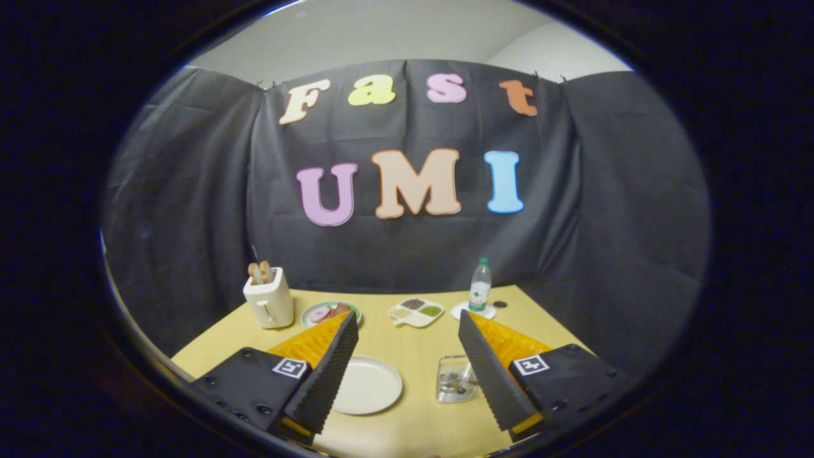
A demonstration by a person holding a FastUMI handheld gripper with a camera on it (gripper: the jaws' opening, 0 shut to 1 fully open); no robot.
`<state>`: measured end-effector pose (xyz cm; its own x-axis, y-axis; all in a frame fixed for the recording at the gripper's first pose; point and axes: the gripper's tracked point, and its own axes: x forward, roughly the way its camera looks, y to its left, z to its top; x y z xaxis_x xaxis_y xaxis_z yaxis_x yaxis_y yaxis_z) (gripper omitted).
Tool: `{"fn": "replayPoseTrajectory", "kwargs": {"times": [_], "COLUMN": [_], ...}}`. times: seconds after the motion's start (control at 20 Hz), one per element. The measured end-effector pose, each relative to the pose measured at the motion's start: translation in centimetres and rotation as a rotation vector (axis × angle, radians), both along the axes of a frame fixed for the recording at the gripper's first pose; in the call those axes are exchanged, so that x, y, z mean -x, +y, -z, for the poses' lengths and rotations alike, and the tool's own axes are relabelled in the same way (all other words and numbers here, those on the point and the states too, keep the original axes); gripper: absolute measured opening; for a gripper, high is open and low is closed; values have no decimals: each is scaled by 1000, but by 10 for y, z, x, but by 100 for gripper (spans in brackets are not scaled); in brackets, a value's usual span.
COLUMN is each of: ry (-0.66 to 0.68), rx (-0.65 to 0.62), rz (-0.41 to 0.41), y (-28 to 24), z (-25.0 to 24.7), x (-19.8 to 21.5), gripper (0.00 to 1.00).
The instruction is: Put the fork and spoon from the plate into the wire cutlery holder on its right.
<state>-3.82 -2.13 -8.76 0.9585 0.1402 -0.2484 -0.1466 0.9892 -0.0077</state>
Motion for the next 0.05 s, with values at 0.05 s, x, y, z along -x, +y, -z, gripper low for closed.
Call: {"fn": "replayPoseTrajectory", "kwargs": {"times": [0.05], "ry": [-18], "rx": [10], "rz": [0], "y": [0], "z": [-4], "x": [-1], "gripper": [100]}}
